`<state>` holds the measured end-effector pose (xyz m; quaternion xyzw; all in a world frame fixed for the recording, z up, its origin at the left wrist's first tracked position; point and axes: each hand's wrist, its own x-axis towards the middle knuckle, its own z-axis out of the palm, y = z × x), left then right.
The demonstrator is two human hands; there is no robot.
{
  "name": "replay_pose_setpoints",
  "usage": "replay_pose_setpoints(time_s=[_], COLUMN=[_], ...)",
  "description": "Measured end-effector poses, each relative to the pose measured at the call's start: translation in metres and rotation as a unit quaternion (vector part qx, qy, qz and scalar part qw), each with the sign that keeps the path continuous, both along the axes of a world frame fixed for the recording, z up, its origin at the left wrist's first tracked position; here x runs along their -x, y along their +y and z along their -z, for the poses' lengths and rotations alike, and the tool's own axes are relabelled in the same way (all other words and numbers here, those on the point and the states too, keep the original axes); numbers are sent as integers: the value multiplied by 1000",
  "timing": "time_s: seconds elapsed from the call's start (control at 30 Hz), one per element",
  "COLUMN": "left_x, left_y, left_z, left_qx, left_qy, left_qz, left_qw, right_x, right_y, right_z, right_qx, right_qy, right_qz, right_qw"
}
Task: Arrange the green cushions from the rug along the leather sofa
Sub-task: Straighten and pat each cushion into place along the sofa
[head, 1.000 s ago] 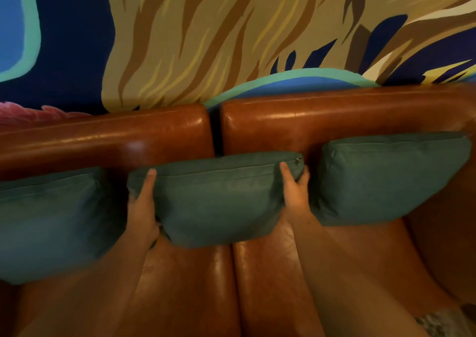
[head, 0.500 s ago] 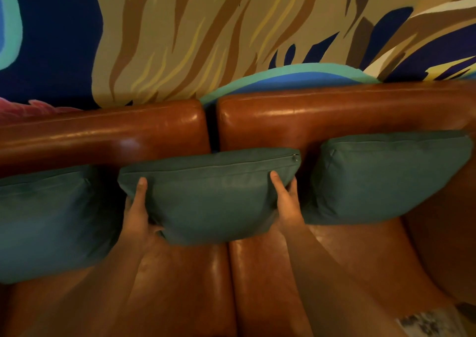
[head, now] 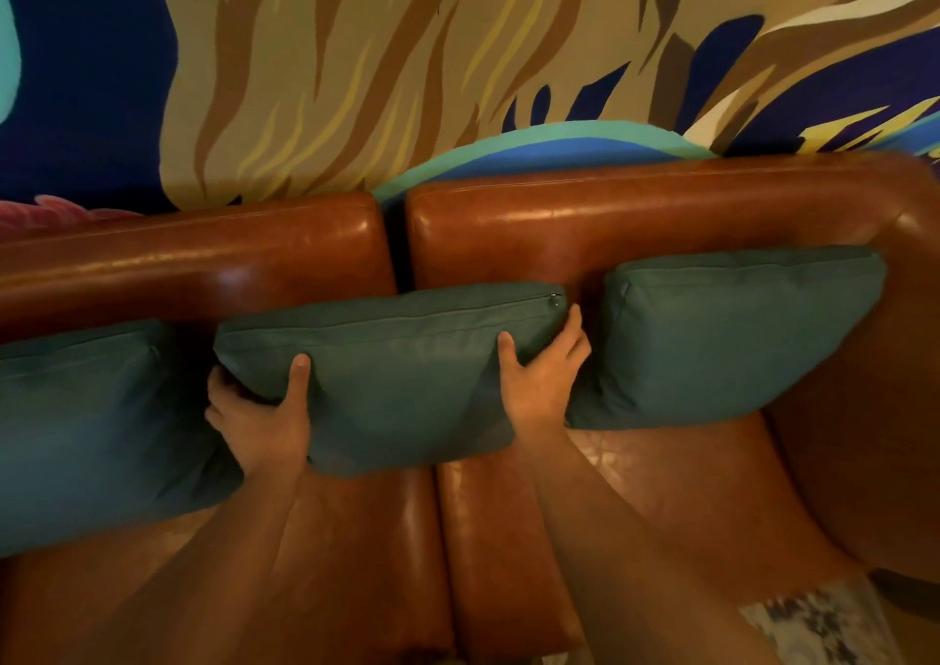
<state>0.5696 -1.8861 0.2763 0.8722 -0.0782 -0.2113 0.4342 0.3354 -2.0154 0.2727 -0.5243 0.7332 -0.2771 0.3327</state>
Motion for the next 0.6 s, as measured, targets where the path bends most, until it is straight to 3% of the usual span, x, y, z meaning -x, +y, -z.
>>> replay_pose_setpoints(time_s=[0.1,0.2,0.27,0.33,0.4,0.5,0.6], left_x=[0,-4,-5,-7,-8,-5,-2], left_y=[2,0,-4,-7,-10,-14,-19], left_z=[-8,-6,-10,-15,-22,-25,-23], left_qx=[-21,-73,-142,-189,-191,-187,-268], left_qy=[-124,-248,-252,-234,-273,-319,-281], left_qz=[65,163,210,225,248,341,422], left_qw=[990,952,934,927,910,864,819], right_x=[-4,-8,-5,-2,1,3,4], right_y=[5,6,2,-3,-5,-1,-1], right_z=[1,-2,-9,-18,-27,-31,-34], right_qx=[100,1,-80,-102,-94,-85,-142], right_qy=[119,172,176,185,195,213,206], right_qz=[-88,-229,-269,-286,-288,-308,-358], right_qw=[984,958,944,935,933,923,900])
